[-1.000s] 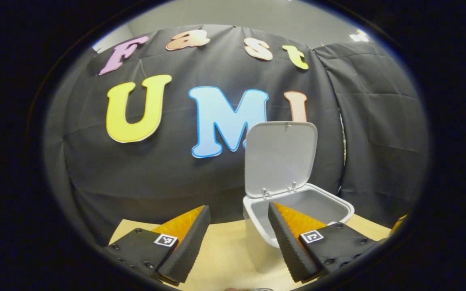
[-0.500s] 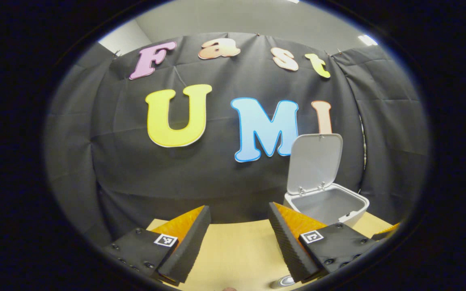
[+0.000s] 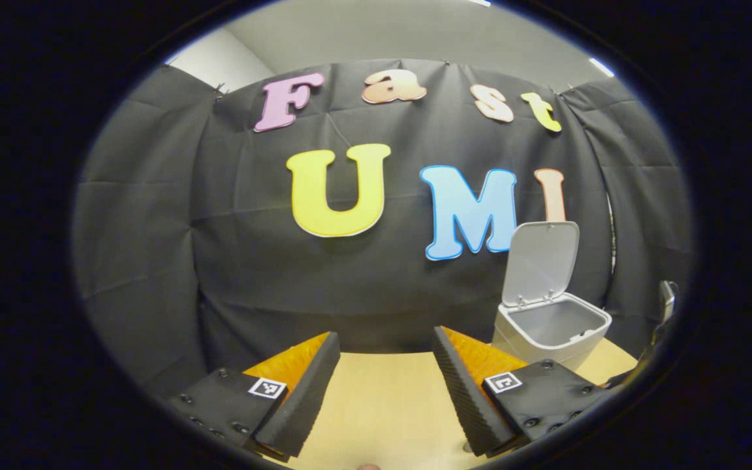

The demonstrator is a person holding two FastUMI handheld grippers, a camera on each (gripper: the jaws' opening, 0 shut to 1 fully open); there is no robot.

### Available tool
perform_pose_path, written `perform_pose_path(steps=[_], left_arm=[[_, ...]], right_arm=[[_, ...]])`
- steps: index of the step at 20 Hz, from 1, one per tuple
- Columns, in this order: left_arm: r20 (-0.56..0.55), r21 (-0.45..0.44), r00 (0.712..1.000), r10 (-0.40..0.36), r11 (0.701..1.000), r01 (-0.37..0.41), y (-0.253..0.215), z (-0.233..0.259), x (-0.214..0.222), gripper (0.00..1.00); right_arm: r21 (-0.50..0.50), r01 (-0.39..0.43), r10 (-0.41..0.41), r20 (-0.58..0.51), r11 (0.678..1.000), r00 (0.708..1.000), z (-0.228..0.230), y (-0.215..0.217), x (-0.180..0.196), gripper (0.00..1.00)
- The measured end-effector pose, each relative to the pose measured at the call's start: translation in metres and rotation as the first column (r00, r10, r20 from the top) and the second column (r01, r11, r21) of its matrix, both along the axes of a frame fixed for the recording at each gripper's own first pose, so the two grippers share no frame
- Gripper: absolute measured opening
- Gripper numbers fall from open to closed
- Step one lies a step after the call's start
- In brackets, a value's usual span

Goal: Press the lid of the desktop garbage bin to open it, pick up the crumpled paper on the desktop and throw it into the bin, then pick up the pop can on the desktop and drop it into the bin, and finally close the garbage bin lid.

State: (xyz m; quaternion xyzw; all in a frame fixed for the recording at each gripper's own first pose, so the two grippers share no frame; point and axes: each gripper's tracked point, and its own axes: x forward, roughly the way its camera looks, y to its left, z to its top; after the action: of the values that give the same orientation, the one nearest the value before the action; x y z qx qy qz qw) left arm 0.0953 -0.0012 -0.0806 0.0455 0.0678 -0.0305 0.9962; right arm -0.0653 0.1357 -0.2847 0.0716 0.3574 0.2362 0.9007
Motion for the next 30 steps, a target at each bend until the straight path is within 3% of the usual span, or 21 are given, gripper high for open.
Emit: perform_pose_path(steps=[7,13,14,17,18,21,22,24,30], left_arm=[[-0.008,0.009,0.991,0.131,0.991,-0.131,0.066,-0.004,-0.04,0.95],[-0.003,0.011,0.97,0.243,0.97,-0.243,0.122,-0.003,-0.067,0.95],[-0.002,0.01,0.967,0.256,0.967,-0.256,0.129,-0.001,-0.069,1.0],[-0.003,0.002,0.961,0.278,0.961,-0.278,0.141,-0.002,-0.071,1.0],[-0.007,-0.003,0.96,0.281,0.96,-0.281,0.143,-0.005,-0.071,0.96],[-0.019,-0.015,0.961,0.275,0.961,-0.275,0.143,-0.011,-0.068,0.84],[-0.021,-0.019,0.962,0.271,0.962,-0.272,0.143,-0.013,-0.065,0.95],[-0.027,-0.027,0.965,0.26,0.965,-0.261,0.141,-0.018,-0.062,1.0],[-0.042,-0.036,0.973,0.227,0.973,-0.228,0.136,-0.027,-0.052,1.0]], right_arm=[[-0.062,-0.107,0.1,-0.109,0.992,0.989,-0.059,0.036,0.008,0.98],[-0.105,-0.14,0.121,-0.165,0.985,0.979,-0.088,0.051,0.01,0.98],[-0.107,-0.141,0.122,-0.171,0.984,0.978,-0.091,0.053,0.01,0.99],[-0.135,-0.144,0.116,-0.198,0.98,0.973,-0.099,0.052,0.011,0.98],[-0.143,-0.146,0.116,-0.196,0.979,0.974,-0.098,0.052,0.012,0.86],[-0.12,-0.154,0.136,-0.149,0.981,0.979,-0.076,0.058,0.016,0.84],[-0.116,-0.155,0.141,-0.121,0.981,0.983,-0.065,0.058,0.019,0.84],[-0.108,-0.155,0.148,-0.065,0.982,0.987,-0.041,0.061,0.026,0.84],[-0.045,-0.11,0.115,0.125,0.993,0.985,0.051,0.065,0.058,0.84]])
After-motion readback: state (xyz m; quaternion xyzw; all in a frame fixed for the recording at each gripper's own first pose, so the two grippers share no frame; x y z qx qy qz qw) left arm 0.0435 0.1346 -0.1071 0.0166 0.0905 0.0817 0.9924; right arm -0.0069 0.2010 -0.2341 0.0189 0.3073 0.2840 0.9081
